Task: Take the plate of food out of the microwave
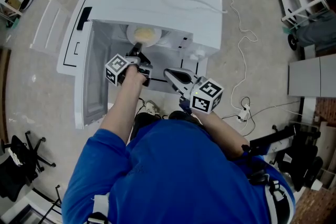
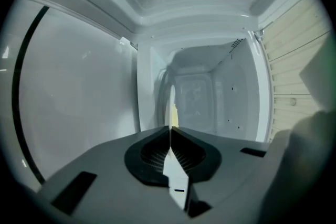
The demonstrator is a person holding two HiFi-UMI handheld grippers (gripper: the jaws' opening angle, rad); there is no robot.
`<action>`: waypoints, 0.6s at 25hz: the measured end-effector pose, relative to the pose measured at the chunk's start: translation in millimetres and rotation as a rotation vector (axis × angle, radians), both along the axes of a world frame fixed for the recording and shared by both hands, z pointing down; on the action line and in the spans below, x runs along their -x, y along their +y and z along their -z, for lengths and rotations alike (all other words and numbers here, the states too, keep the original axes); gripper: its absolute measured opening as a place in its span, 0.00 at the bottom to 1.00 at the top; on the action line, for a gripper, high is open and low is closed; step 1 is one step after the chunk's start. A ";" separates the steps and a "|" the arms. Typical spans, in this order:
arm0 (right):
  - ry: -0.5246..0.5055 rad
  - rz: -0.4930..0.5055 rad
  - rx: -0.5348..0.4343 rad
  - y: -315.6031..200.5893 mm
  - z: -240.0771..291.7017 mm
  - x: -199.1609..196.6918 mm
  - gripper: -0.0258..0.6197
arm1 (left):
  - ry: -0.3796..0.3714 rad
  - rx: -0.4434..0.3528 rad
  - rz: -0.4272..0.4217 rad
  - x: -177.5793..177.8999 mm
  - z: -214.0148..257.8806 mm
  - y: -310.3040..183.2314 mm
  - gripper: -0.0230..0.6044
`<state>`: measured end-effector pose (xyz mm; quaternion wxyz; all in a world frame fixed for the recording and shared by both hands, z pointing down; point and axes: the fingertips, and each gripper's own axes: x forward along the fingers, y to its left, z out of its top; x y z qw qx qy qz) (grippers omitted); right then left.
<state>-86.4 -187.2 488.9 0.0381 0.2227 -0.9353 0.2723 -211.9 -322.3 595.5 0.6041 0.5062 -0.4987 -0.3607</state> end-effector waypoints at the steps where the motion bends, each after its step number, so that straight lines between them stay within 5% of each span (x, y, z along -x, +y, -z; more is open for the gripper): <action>1: 0.001 0.001 0.000 0.1 -0.1 0.4 0.04 | 0.006 -0.007 0.005 0.4 0.3 1.4 0.06; 15: 0.015 -0.037 0.013 3.9 -2.3 -6.8 0.03 | 0.025 -0.094 -0.010 -1.0 11.7 28.7 0.06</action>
